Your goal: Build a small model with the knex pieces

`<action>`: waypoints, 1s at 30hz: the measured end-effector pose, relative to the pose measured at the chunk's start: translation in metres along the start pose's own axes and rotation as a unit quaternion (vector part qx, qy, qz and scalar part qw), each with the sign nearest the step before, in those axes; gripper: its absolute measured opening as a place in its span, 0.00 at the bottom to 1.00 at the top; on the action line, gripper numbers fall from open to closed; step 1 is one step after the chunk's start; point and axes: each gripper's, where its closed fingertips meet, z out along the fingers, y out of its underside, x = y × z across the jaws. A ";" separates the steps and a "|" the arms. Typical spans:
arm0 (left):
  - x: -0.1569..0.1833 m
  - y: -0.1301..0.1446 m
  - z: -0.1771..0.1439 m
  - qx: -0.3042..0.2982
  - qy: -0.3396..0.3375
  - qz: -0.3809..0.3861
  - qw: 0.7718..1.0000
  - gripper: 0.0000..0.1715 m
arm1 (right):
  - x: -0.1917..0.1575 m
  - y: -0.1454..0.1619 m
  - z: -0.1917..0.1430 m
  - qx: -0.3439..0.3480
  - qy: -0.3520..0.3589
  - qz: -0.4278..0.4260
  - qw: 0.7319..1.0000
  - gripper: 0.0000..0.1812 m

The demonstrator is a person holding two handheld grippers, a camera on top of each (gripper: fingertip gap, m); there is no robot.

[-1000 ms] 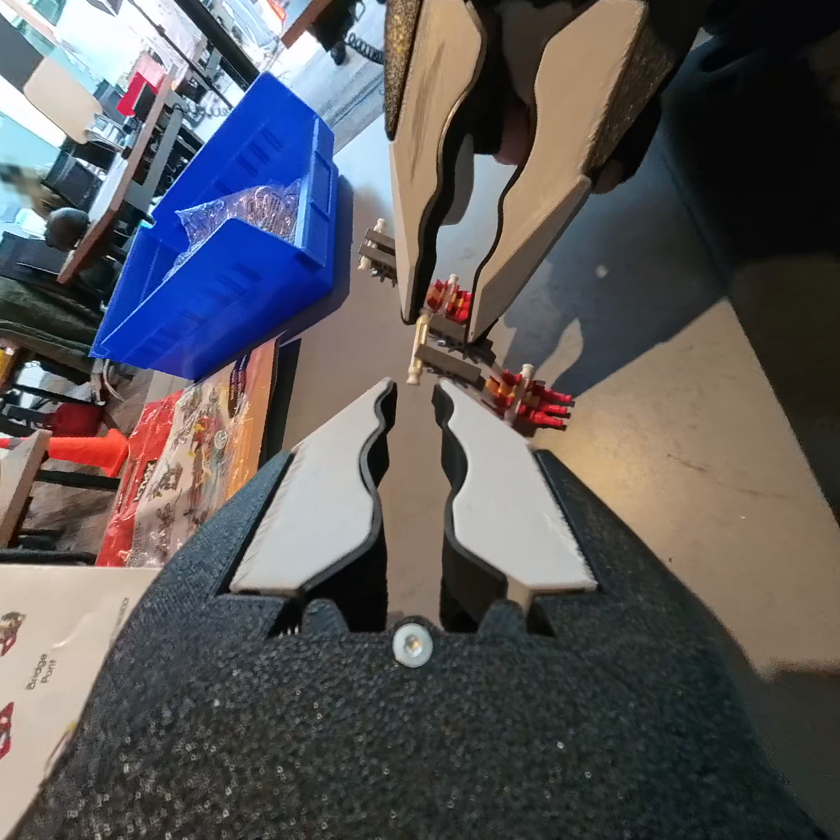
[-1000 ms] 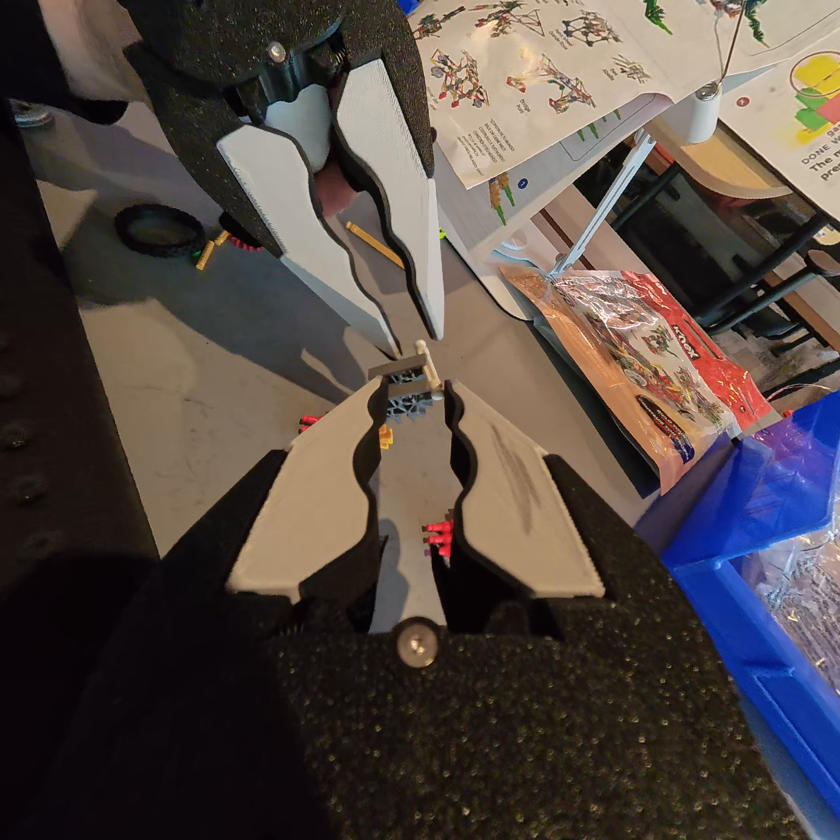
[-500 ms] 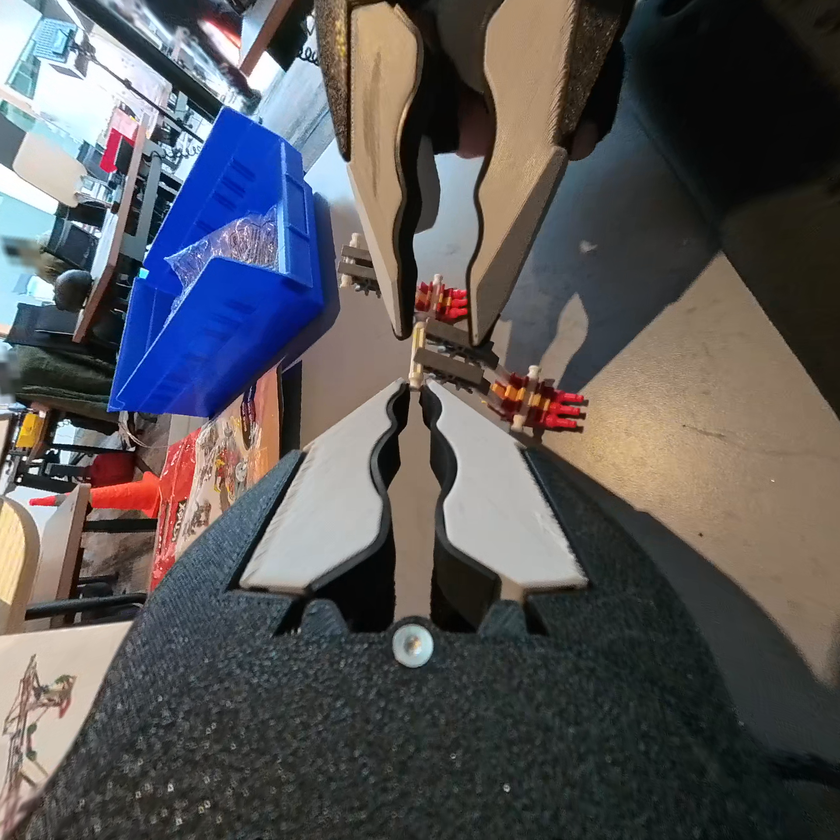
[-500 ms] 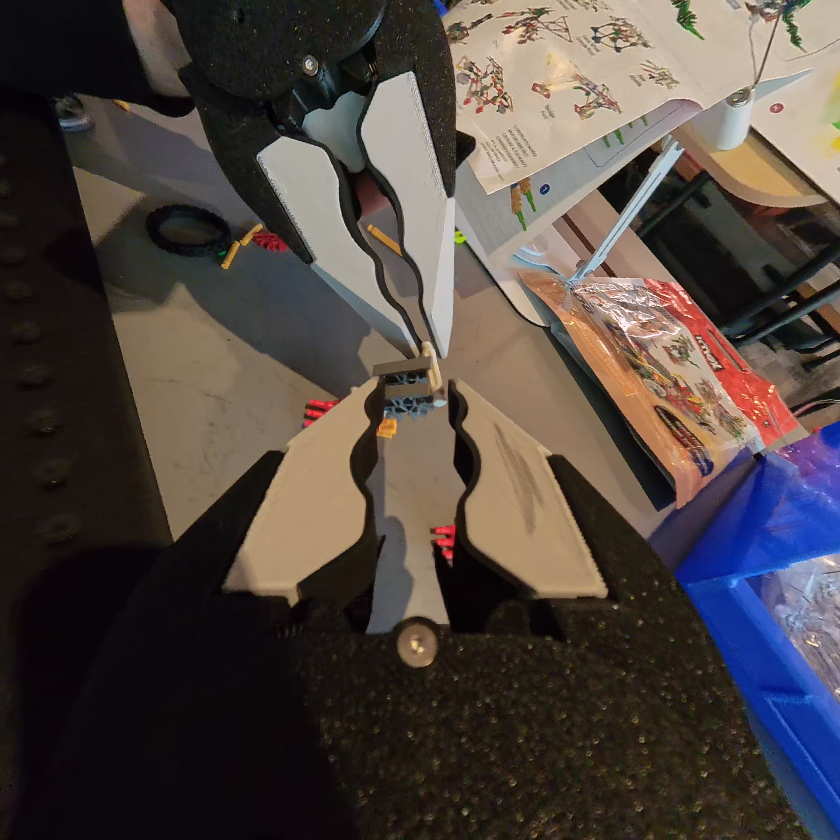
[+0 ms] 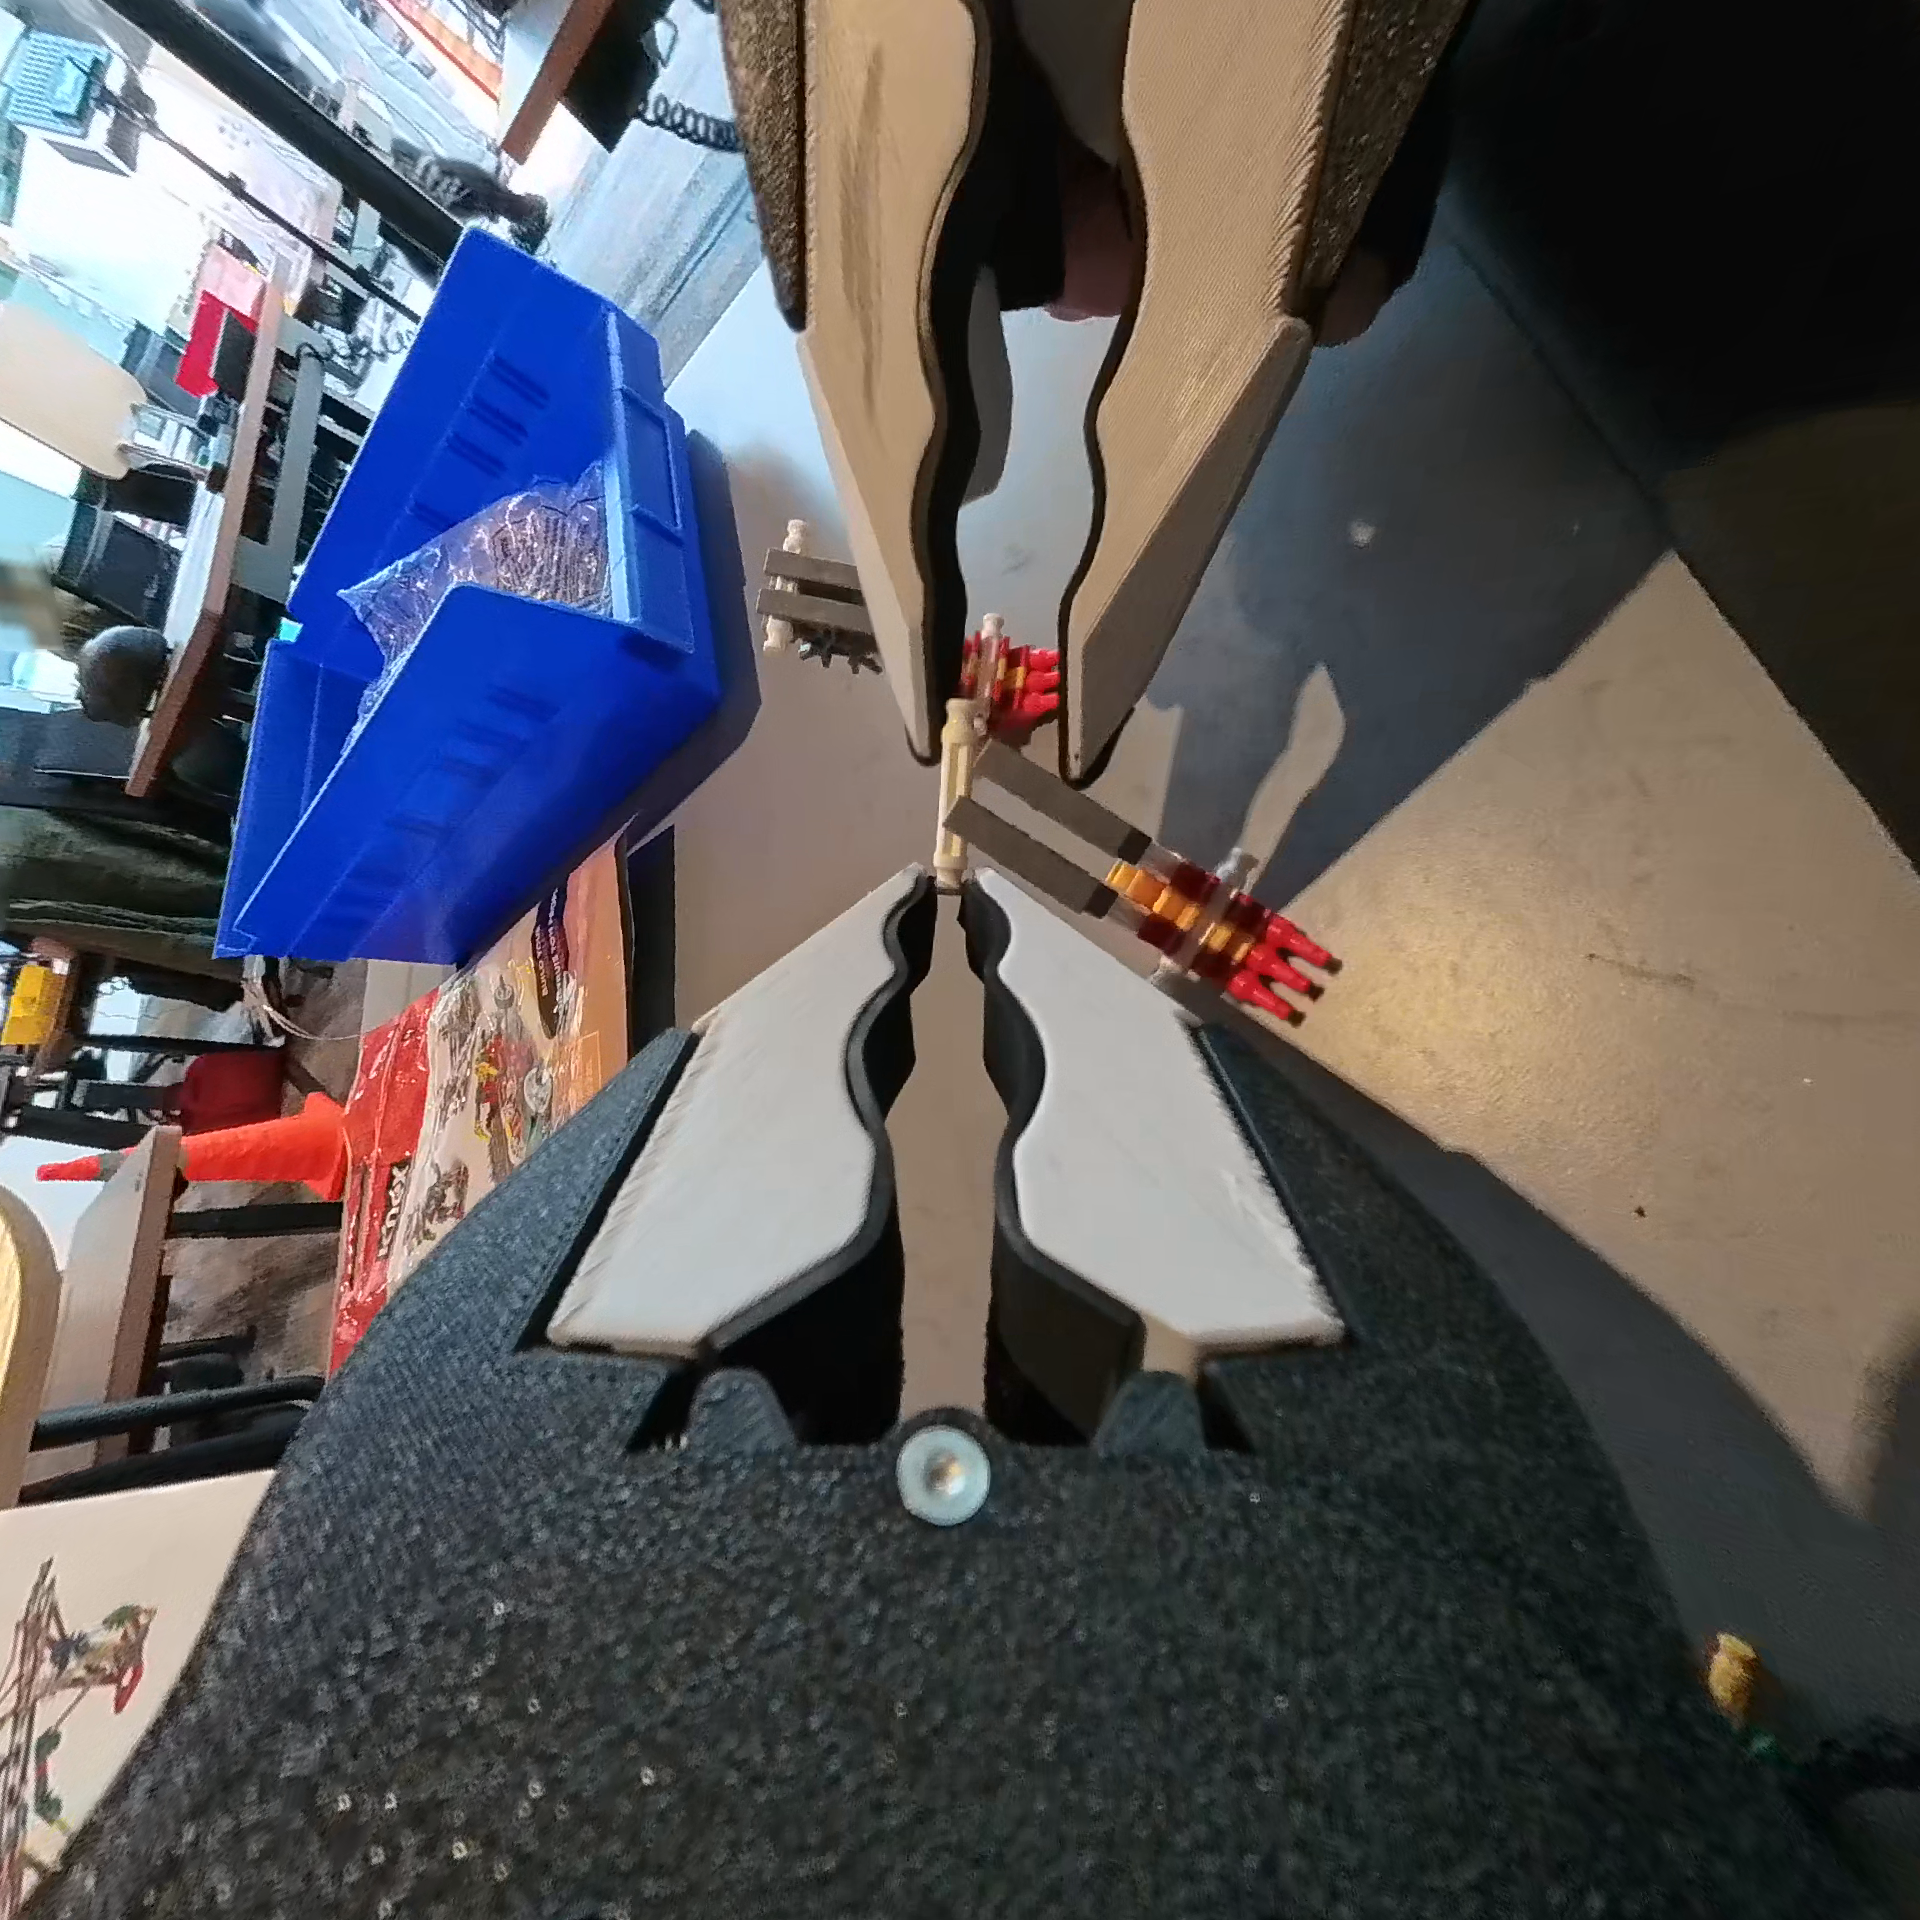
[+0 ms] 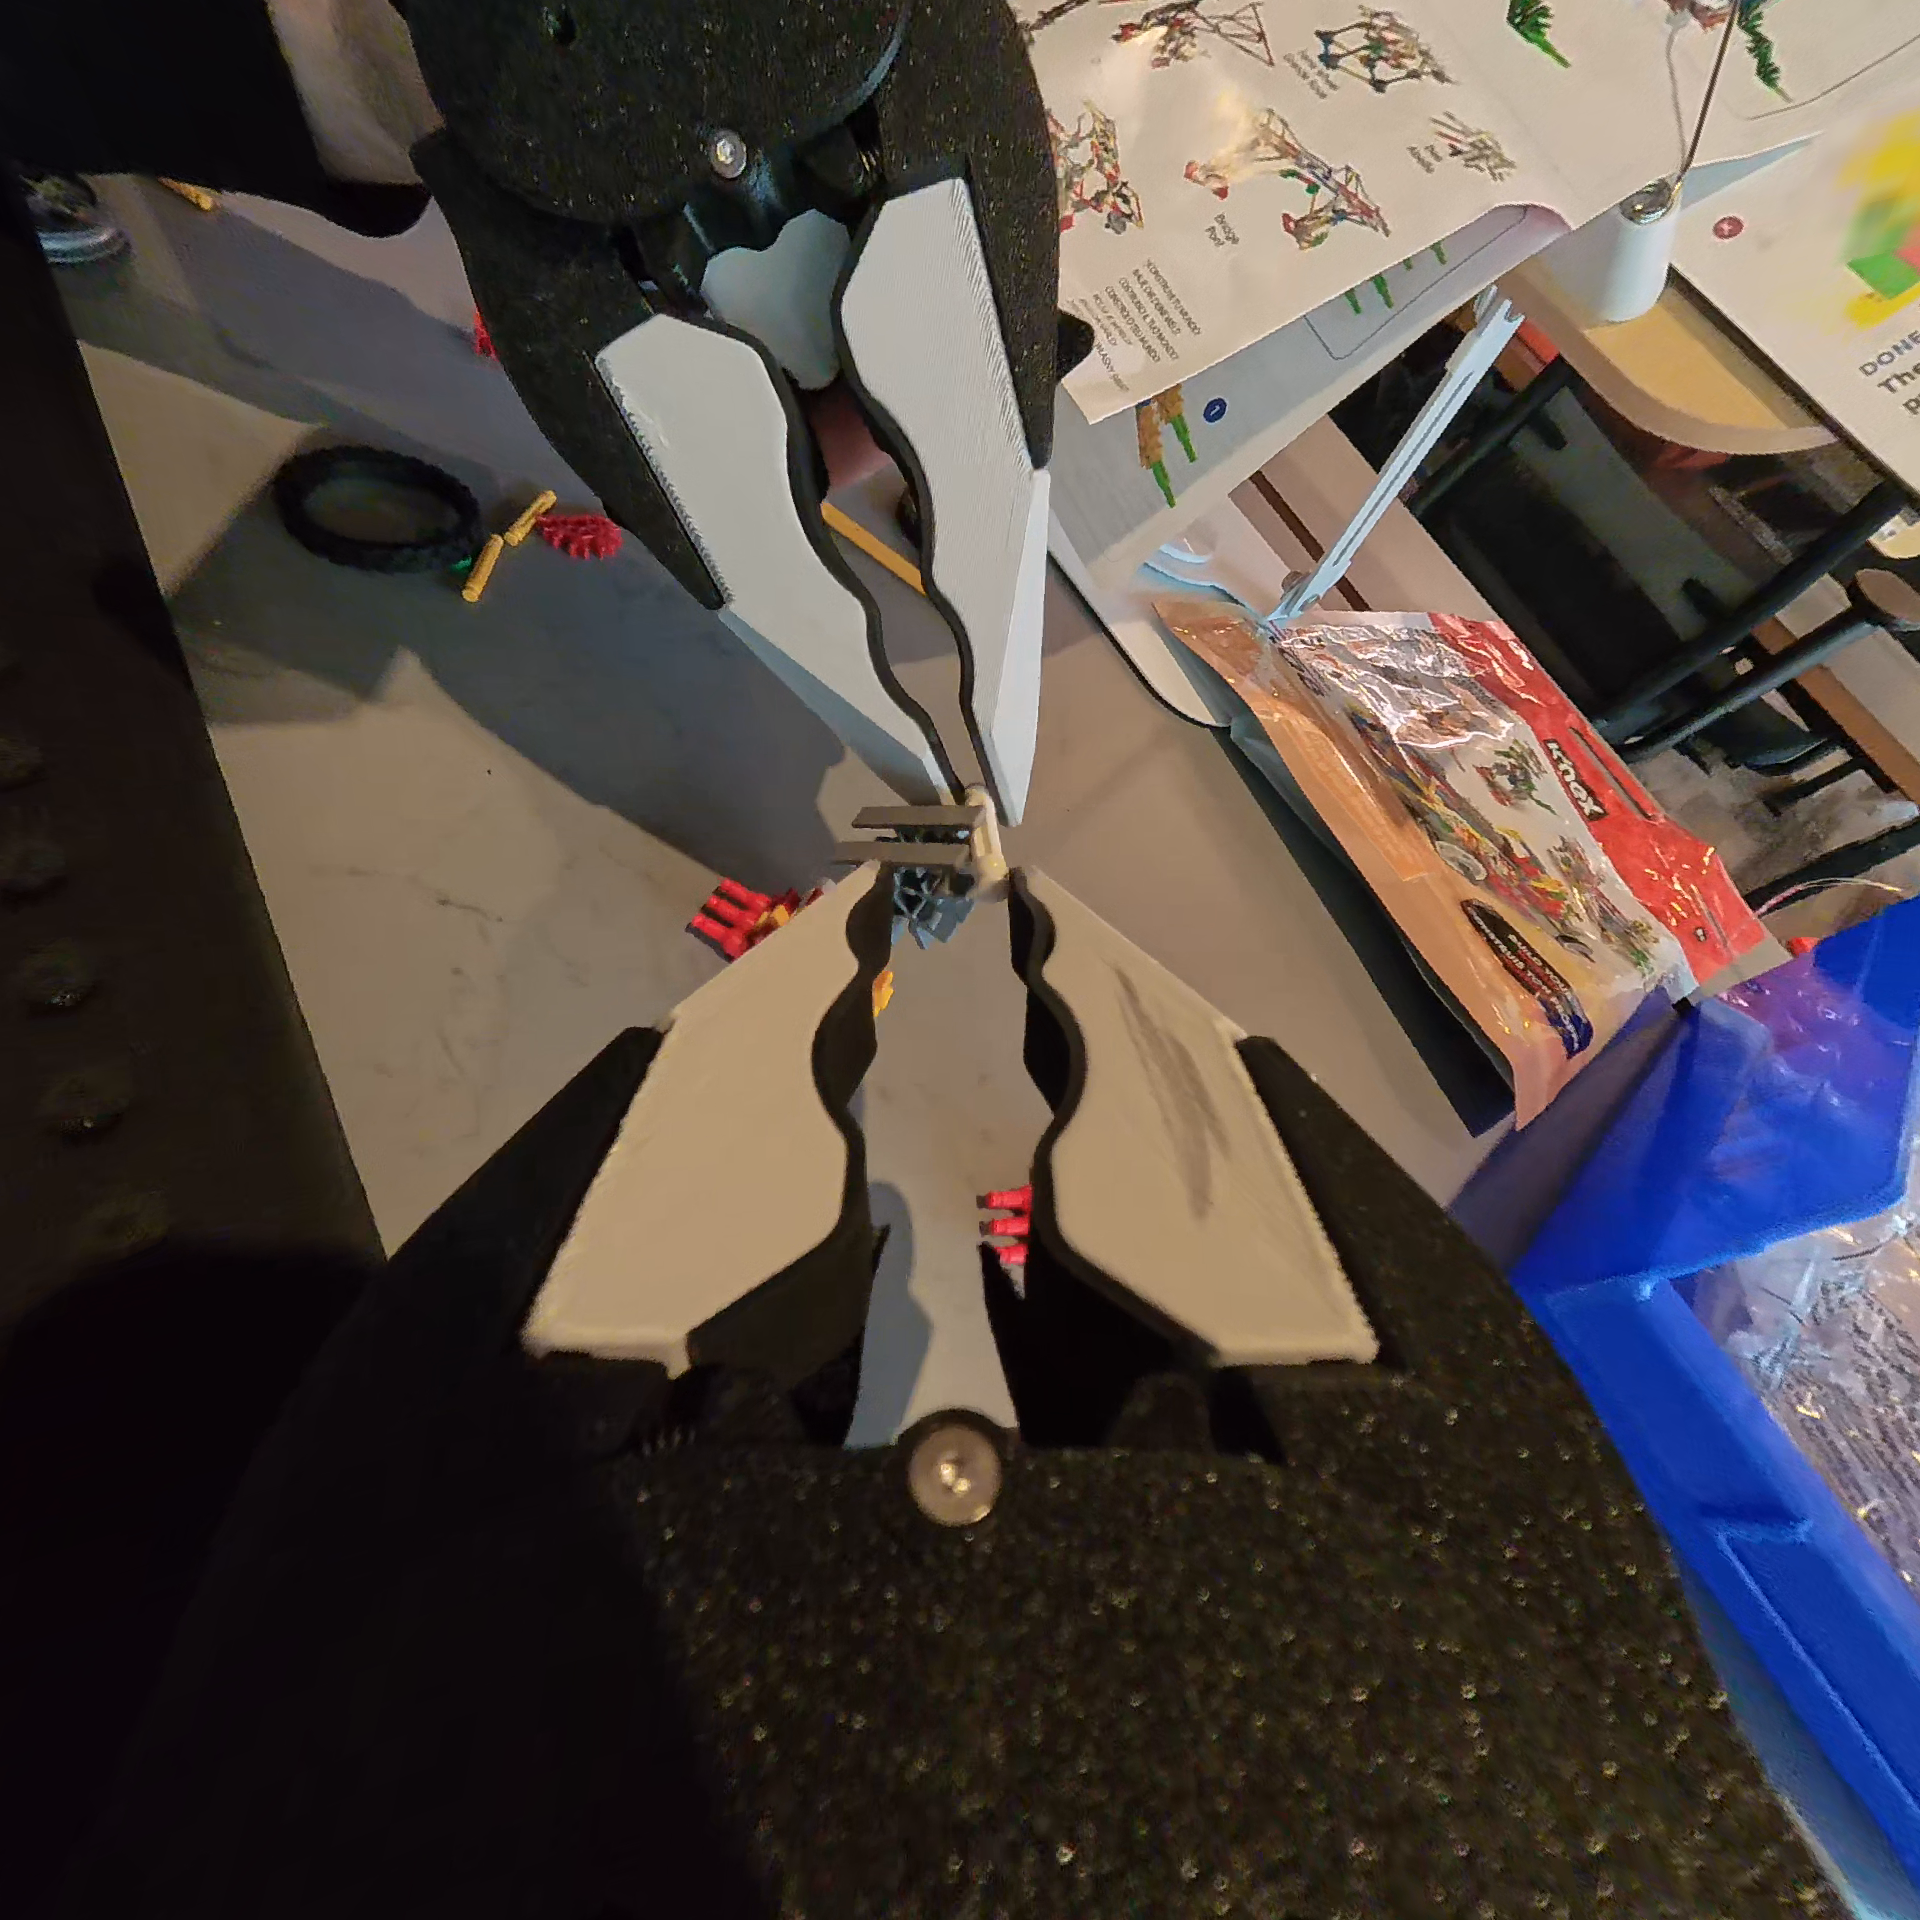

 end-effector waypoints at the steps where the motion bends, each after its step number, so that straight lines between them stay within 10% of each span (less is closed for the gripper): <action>1: 0.000 0.000 0.000 0.000 0.000 0.002 1.000 0.02 | 0.000 0.000 0.001 0.000 -0.004 0.003 1.000 0.12; 30: -0.002 -0.001 0.005 -0.012 -0.023 0.019 0.999 0.03 | -0.001 0.000 -0.007 -0.082 0.132 -0.142 0.978 0.04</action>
